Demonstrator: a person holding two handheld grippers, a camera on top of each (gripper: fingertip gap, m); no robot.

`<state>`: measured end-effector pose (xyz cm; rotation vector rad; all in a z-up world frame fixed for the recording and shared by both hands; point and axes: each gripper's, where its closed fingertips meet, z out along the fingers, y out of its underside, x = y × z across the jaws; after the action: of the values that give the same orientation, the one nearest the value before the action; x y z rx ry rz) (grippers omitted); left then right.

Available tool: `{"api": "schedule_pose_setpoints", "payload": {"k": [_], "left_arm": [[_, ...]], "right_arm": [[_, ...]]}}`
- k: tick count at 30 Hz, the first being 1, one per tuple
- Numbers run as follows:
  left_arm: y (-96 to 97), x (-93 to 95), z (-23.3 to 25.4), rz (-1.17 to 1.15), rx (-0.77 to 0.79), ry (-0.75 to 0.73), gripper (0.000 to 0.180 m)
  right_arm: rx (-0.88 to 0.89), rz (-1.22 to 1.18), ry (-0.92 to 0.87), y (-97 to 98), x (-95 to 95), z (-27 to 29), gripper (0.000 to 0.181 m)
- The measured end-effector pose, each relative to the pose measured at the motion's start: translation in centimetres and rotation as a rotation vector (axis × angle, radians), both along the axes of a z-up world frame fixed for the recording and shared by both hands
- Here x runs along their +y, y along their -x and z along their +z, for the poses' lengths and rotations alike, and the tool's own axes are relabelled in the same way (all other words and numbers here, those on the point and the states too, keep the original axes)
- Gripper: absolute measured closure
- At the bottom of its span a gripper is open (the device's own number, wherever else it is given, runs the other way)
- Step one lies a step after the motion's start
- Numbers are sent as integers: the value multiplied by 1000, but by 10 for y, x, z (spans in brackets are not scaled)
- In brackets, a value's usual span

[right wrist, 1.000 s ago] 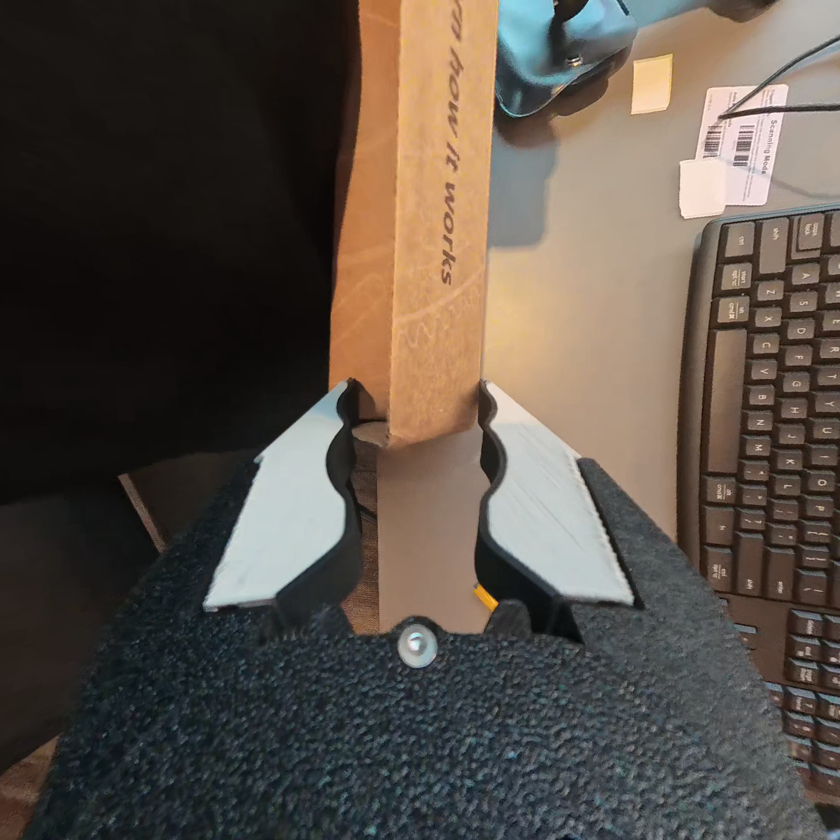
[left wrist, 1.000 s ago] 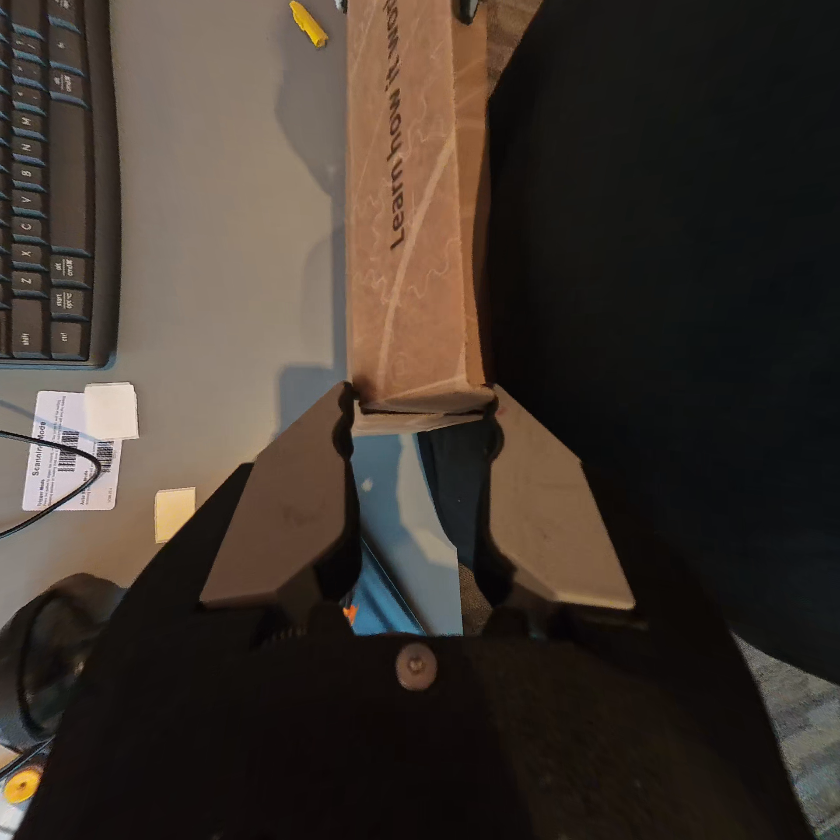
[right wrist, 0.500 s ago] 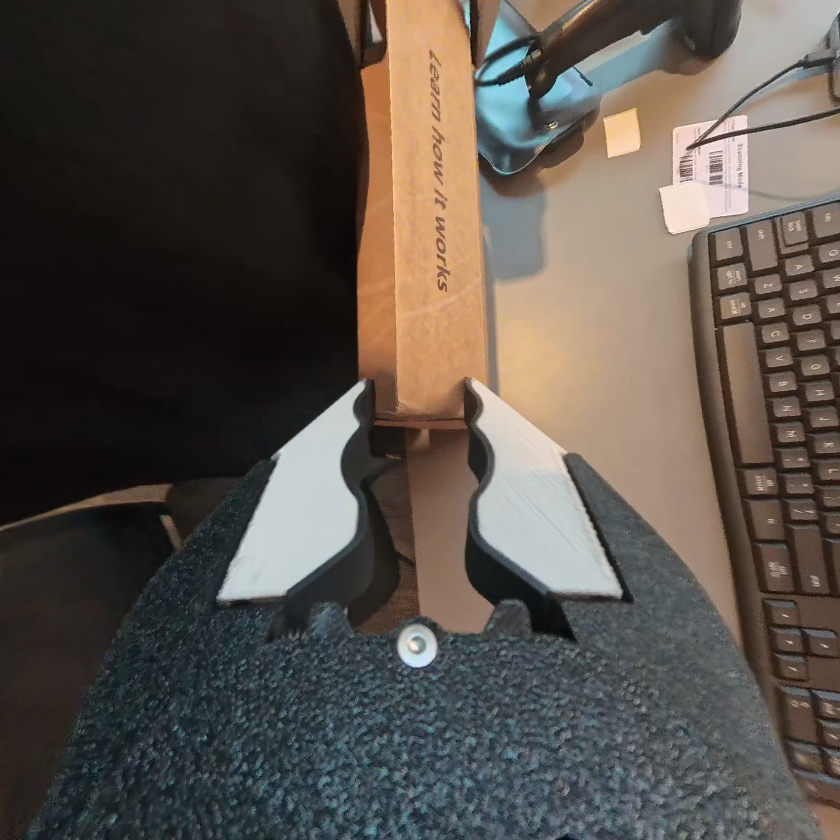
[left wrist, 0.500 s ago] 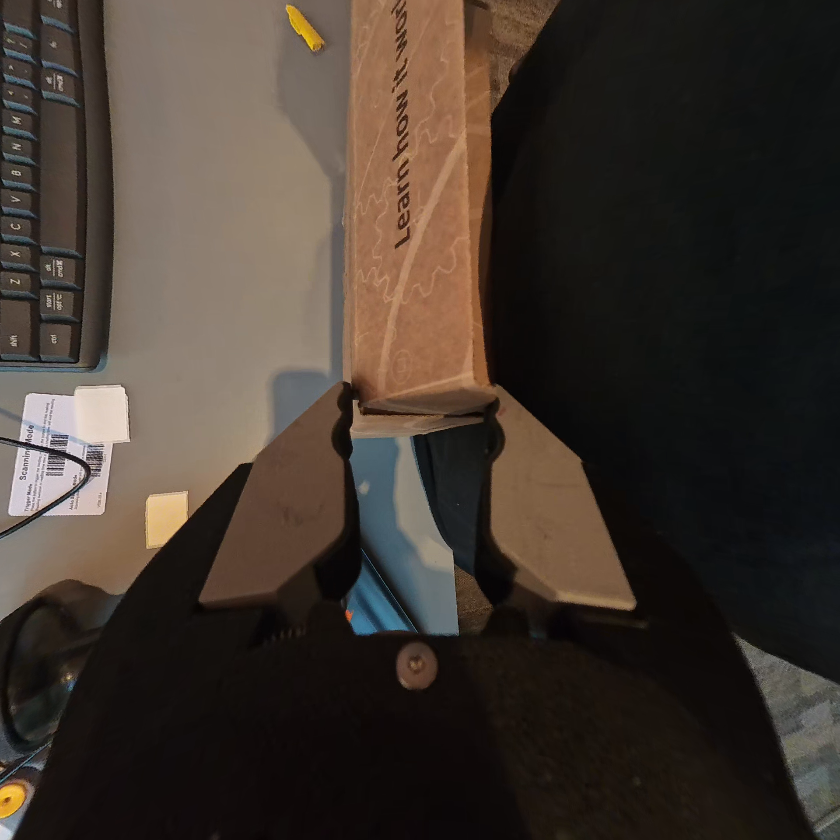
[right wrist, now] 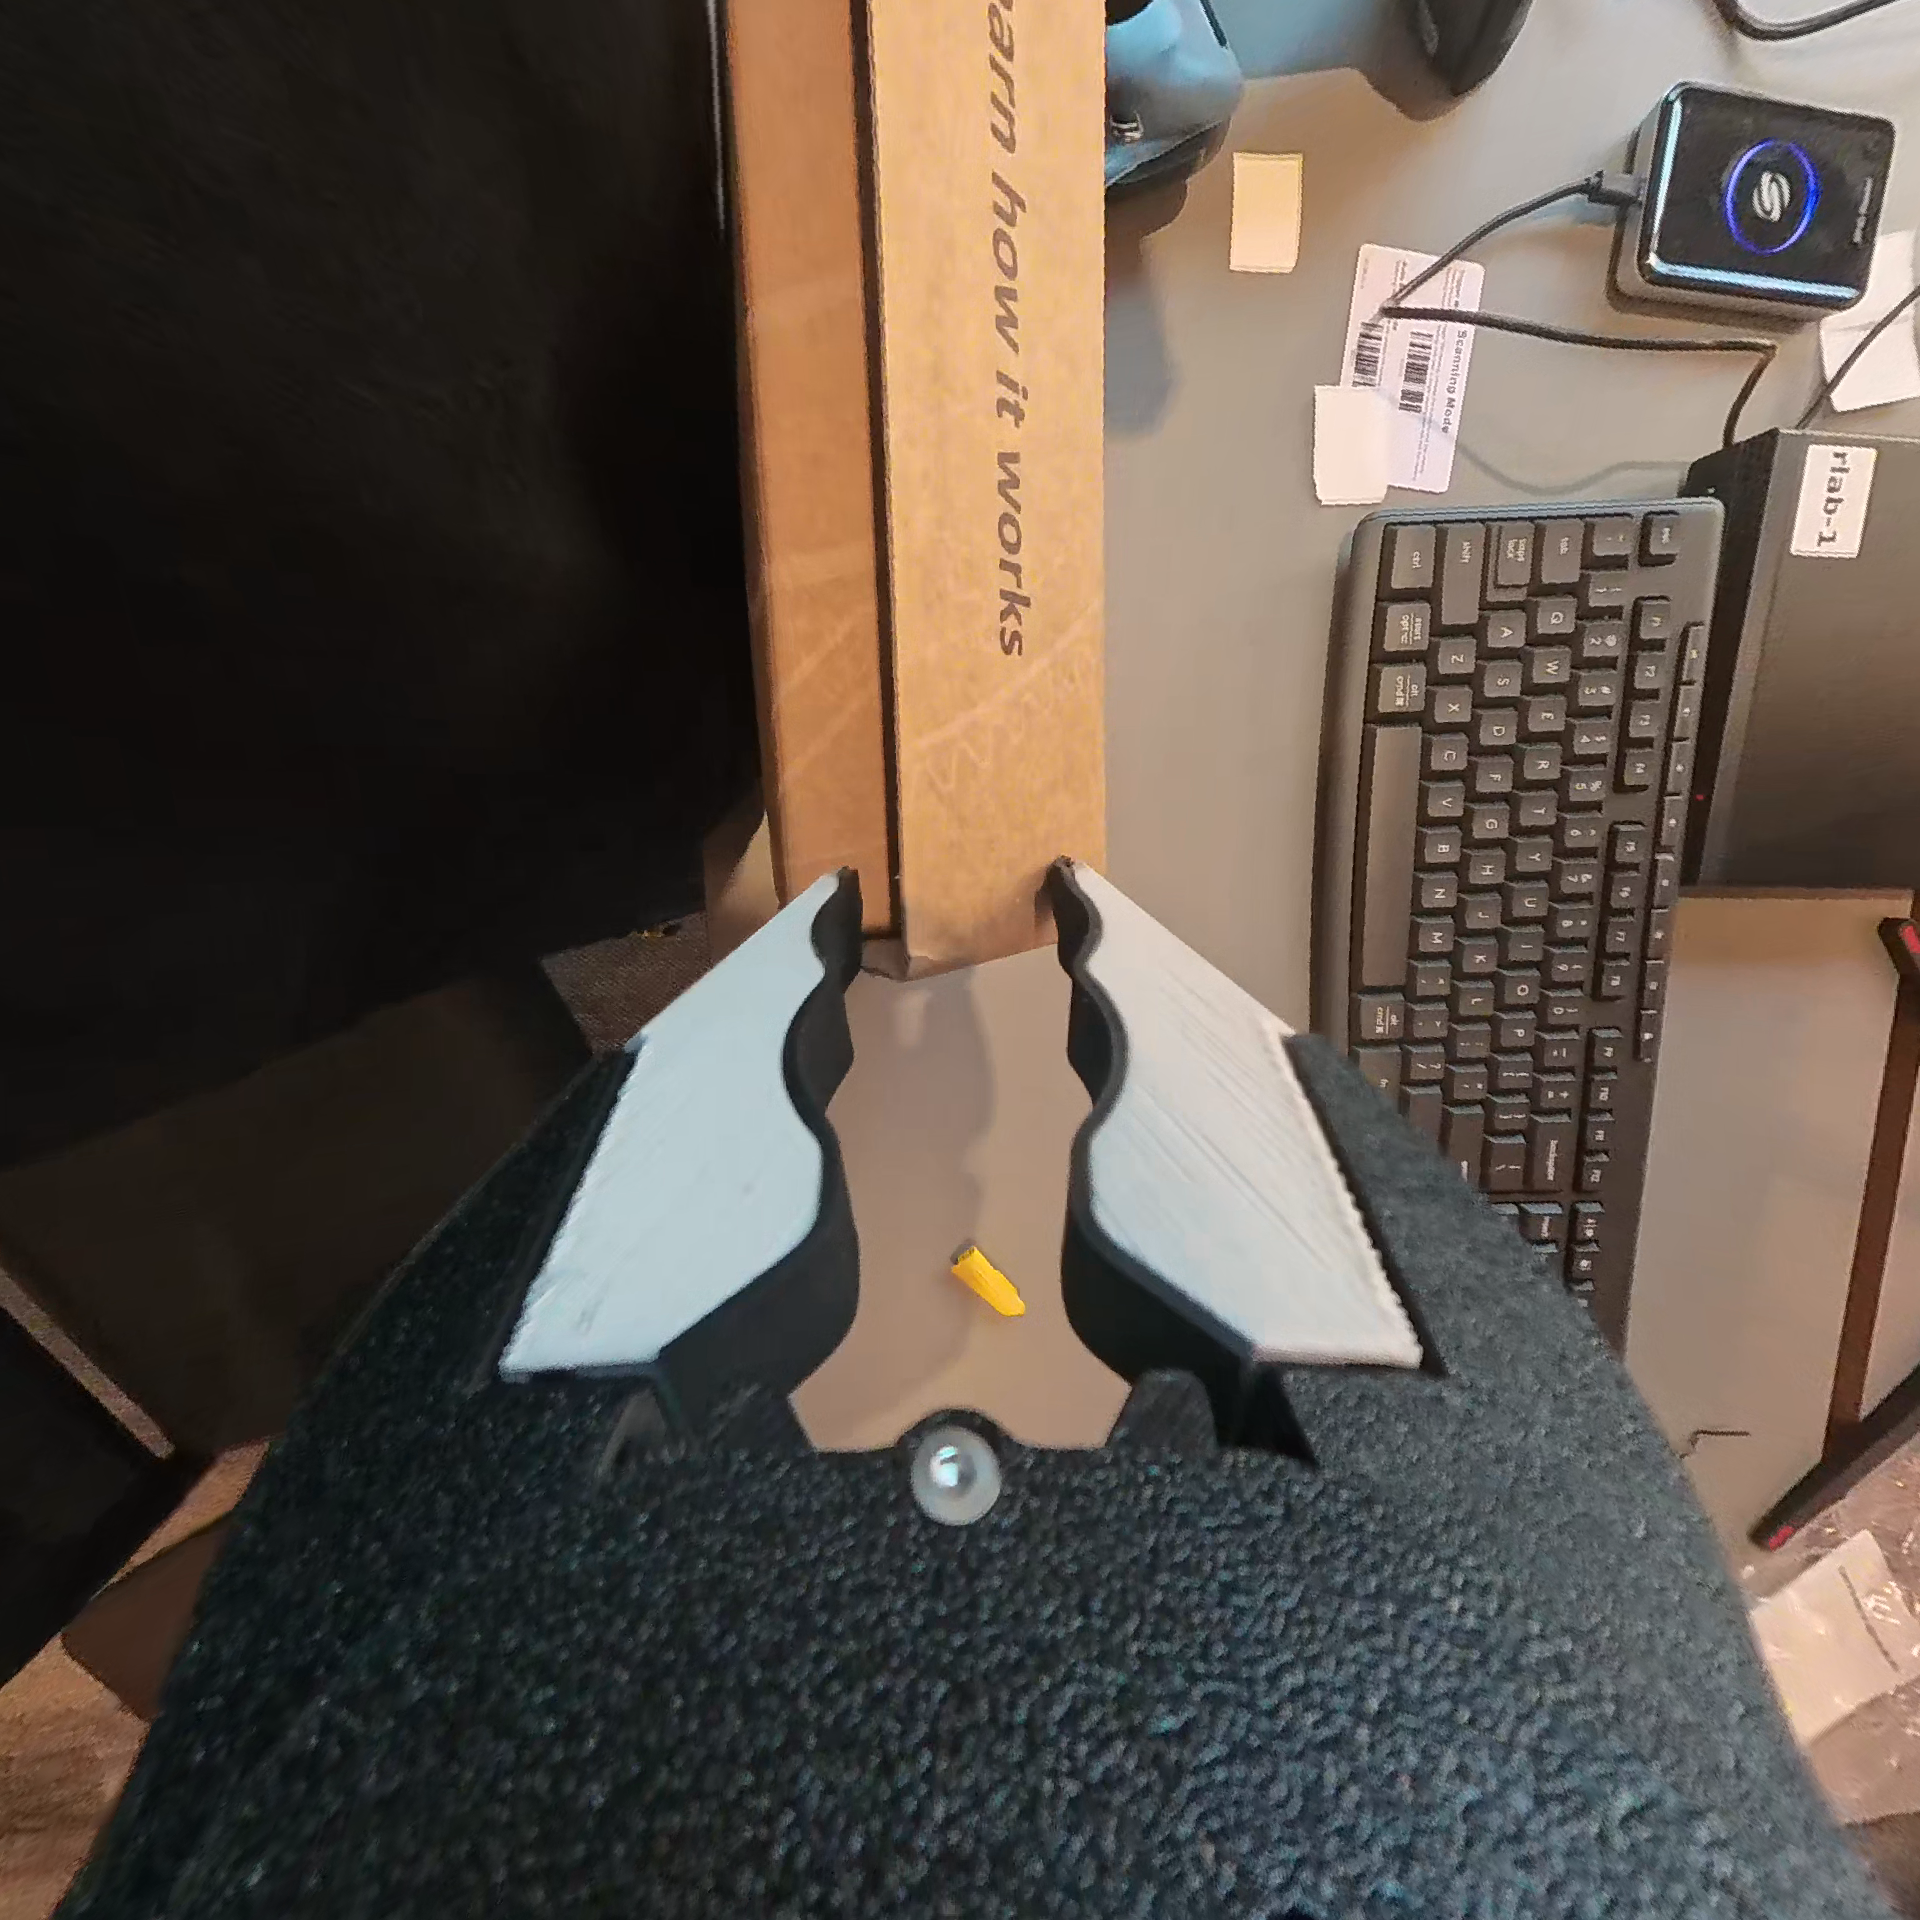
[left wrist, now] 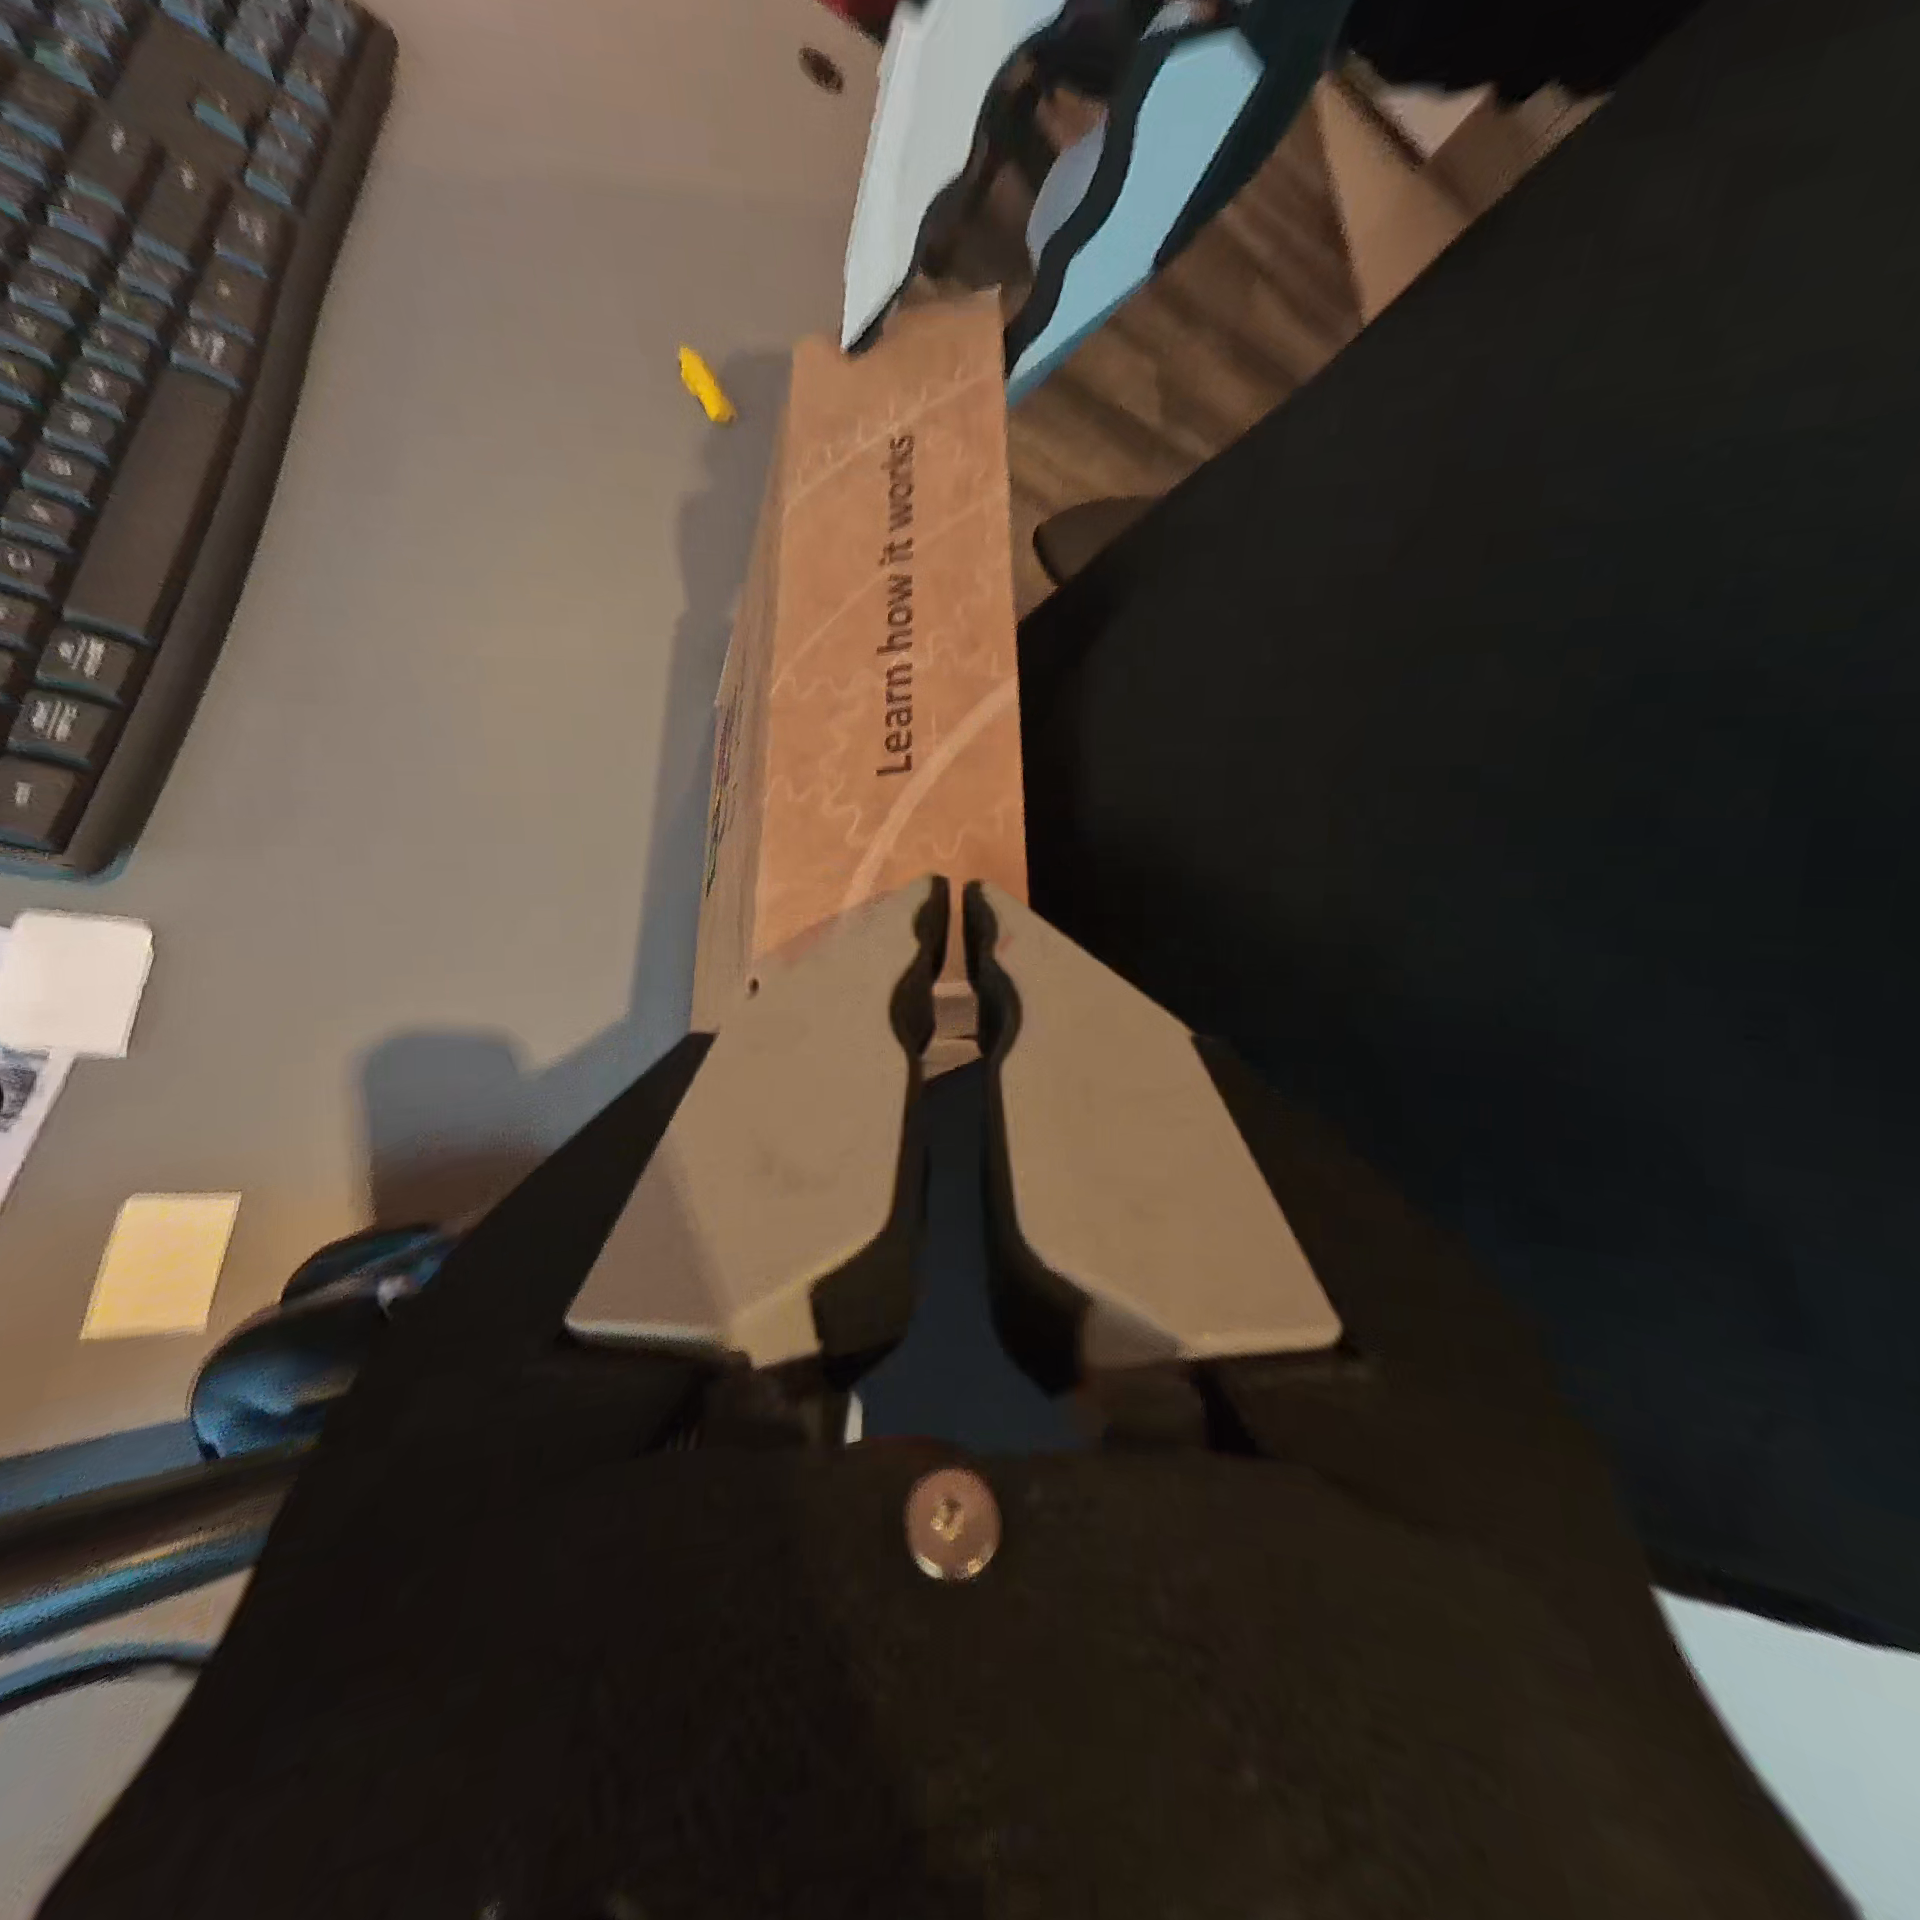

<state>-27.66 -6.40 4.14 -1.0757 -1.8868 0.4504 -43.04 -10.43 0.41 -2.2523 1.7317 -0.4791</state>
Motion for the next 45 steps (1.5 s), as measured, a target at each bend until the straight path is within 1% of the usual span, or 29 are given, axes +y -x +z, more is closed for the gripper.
{"api": "schedule_pose_setpoints", "payload": {"k": [2,6,8,11,12,15,16,18,22,25,27,29,30,33,34,35,36,37,39,41,42,43,45], "left_arm": [[5,8,-13,-22,-62,-1,180],[3,3,-28,41,-155,45,180],[2,4,-29,24,-181,106,180],[3,4,-29,7,-228,158,180],[4,6,-27,-7,-230,166,180],[13,17,-9,-27,-170,144,180],[17,23,-7,-33,-178,146,180],[17,28,-14,-59,-220,164,180],[19,31,-22,-58,-230,166,180],[18,33,-25,-77,-261,236,180],[19,33,-26,-88,-291,277,180],[21,33,-31,-96,-327,301,180],[20,36,-37,-121,-358,315,180],[25,39,-37,-119,-347,327,180],[24,38,-37,-114,-354,341,180],[24,38,-37,-112,-350,343,180],[24,38,-37,-108,-340,333,180],[24,38,-37,-103,-333,323,180],[24,38,-37,-105,-330,325,180],[26,40,-37,-107,-320,312,180],[26,41,-37,-108,-316,308,180],[27,42,-37,-114,-316,308,180],[26,41,-37,-100,-321,318,180]], "right_arm": [[-10,-20,-33,-1,0,0,144],[-30,-51,-78,-3,4,-2,143],[-48,-75,-91,-4,4,-2,143],[-24,-86,-79,-3,3,-4,141],[-11,-80,-62,-3,3,-5,142],[11,-83,-38,-3,4,-5,142],[10,-87,-32,-3,4,-5,142],[12,-96,-28,-4,4,-5,143],[10,-113,2,-4,5,-5,144],[13,-141,16,-3,4,-4,142],[27,-120,48,0,6,-1,143],[59,-92,35,5,12,0,141],[38,-100,22,6,13,8,146],[-72,-118,-43,0,13,41,146],[-104,-133,-71,-4,12,52,150],[-133,-149,-105,-9,13,62,163],[-150,-155,-136,-15,14,69,181],[-146,-152,-152,-20,16,72,181],[-82,-152,-147,-26,16,64,181],[66,-180,-115,-17,10,27,181],[188,-177,-124,-4,13,1,181],[196,-159,-148,0,20,-8,181],[78,-162,-78,-18,14,23,181]]}}
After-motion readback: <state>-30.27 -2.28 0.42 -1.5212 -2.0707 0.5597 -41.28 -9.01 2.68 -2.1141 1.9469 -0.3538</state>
